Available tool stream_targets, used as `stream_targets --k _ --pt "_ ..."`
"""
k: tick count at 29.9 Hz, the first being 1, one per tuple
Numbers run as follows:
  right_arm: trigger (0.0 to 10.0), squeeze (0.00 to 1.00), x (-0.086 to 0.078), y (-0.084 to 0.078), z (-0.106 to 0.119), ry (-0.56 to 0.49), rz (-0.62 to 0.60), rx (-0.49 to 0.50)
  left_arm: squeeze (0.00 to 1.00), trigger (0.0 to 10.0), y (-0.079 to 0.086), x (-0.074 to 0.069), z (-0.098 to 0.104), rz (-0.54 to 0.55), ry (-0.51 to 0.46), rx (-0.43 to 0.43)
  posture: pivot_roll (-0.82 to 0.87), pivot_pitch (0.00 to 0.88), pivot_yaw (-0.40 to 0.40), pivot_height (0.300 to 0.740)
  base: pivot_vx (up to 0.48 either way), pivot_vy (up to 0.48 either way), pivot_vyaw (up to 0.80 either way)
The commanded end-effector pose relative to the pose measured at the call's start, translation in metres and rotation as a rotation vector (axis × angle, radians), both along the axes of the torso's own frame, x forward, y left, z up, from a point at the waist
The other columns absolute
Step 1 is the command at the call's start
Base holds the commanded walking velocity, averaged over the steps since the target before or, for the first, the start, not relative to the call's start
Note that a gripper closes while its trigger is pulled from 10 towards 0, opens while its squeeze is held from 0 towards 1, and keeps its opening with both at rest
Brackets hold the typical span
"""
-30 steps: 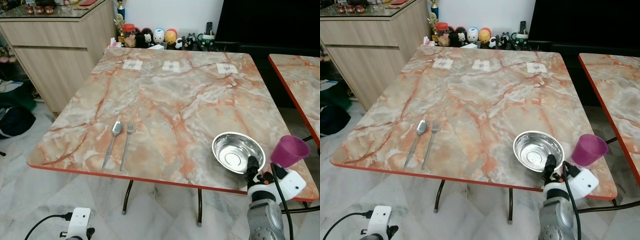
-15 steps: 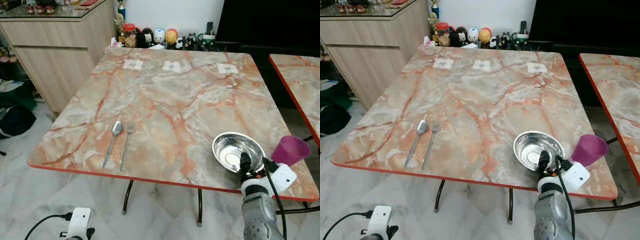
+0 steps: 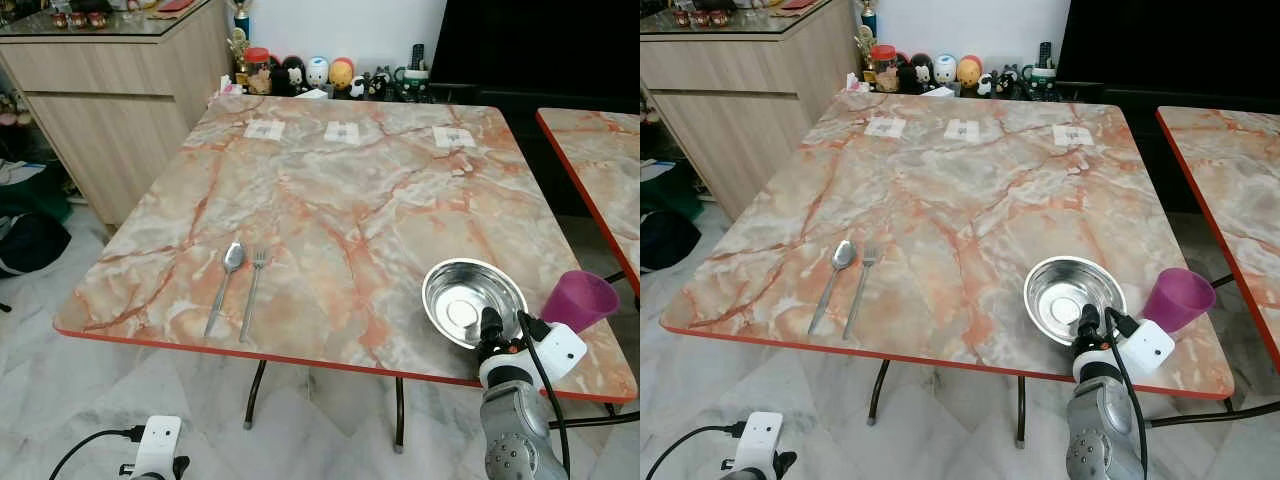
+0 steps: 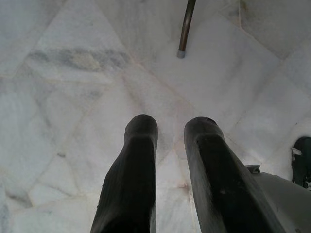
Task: Setting the table
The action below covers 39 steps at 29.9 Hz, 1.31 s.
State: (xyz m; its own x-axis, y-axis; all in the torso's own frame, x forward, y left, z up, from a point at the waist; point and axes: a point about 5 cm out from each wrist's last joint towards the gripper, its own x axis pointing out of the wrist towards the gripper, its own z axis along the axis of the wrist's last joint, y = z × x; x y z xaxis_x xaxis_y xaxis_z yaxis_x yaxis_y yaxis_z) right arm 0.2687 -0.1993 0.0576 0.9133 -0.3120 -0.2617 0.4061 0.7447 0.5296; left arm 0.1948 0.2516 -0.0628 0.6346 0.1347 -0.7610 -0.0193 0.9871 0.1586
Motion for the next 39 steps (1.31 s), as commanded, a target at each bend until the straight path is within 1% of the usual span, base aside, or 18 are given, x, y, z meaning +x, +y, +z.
stream_targets --k 1,4,15,16,21,23,27,29,32,36,38,39 --pt "0.0 0.00 0.000 0.000 -0.004 0.019 -0.004 0.002 0.00 10.0 0.003 -0.006 -0.003 0.002 0.025 0.014 0.06 0.011 -0.003 0.740 0.000 0.000 0.00" --pt "0.0 0.00 0.000 0.001 -0.004 0.015 -0.004 0.002 0.00 10.0 0.002 -0.006 -0.003 -0.021 0.030 0.022 0.06 0.011 -0.003 0.740 0.000 0.000 0.00" --pt "0.0 0.00 0.001 0.004 -0.001 -0.009 0.005 -0.007 0.00 10.0 0.002 -0.005 -0.002 -0.024 0.027 0.022 0.06 0.011 -0.003 0.740 0.000 0.000 0.00" --pt "0.0 0.00 0.003 0.008 0.004 -0.049 0.005 0.002 0.00 10.0 0.002 -0.005 -0.002 -0.026 0.027 0.023 0.06 0.011 -0.003 0.740 0.000 0.000 0.00" --pt "0.0 0.00 0.005 0.013 0.014 -0.136 0.020 -0.005 0.00 10.0 0.001 -0.005 -0.002 -0.028 0.026 0.025 0.06 0.010 -0.005 0.740 0.000 0.000 0.00" --pt "0.0 0.00 0.006 0.017 0.025 -0.219 0.015 0.016 0.00 10.0 0.001 -0.005 -0.002 -0.028 0.025 0.026 0.06 0.010 -0.005 0.740 0.000 0.000 0.00" --pt "0.0 0.00 0.007 0.022 0.037 -0.309 0.021 0.033 0.00 10.0 0.001 -0.005 -0.002 -0.031 0.025 0.029 0.06 0.011 -0.005 0.740 0.000 0.000 0.00" --pt "0.0 0.00 0.006 0.026 0.045 -0.373 0.040 0.046 0.00 10.0 0.001 -0.005 -0.002 -0.032 0.025 0.029 0.06 0.011 -0.005 0.740 0.000 0.000 0.00" --pt "0.0 0.00 0.006 0.030 0.057 -0.463 0.054 0.093 0.00 10.0 0.000 -0.004 -0.002 -0.034 0.025 0.030 0.06 0.011 -0.005 0.740 0.000 0.000 0.00" --pt "0.0 0.00 0.007 0.032 0.064 -0.509 0.083 0.096 0.00 10.0 0.000 -0.004 -0.002 -0.037 0.026 0.032 0.06 0.011 -0.005 0.740 0.000 0.000 0.00" --pt "0.0 0.00 0.007 0.037 0.070 -0.541 0.120 0.095 0.00 10.0 0.000 -0.004 -0.002 -0.040 0.027 0.035 0.06 0.010 -0.004 0.740 0.000 0.000 0.00" --pt "1.8 0.00 0.007 0.038 0.071 -0.542 0.132 0.081 0.00 10.0 0.000 -0.004 -0.002 -0.038 0.026 0.034 0.06 0.010 -0.004 0.740 0.000 0.000 0.00"
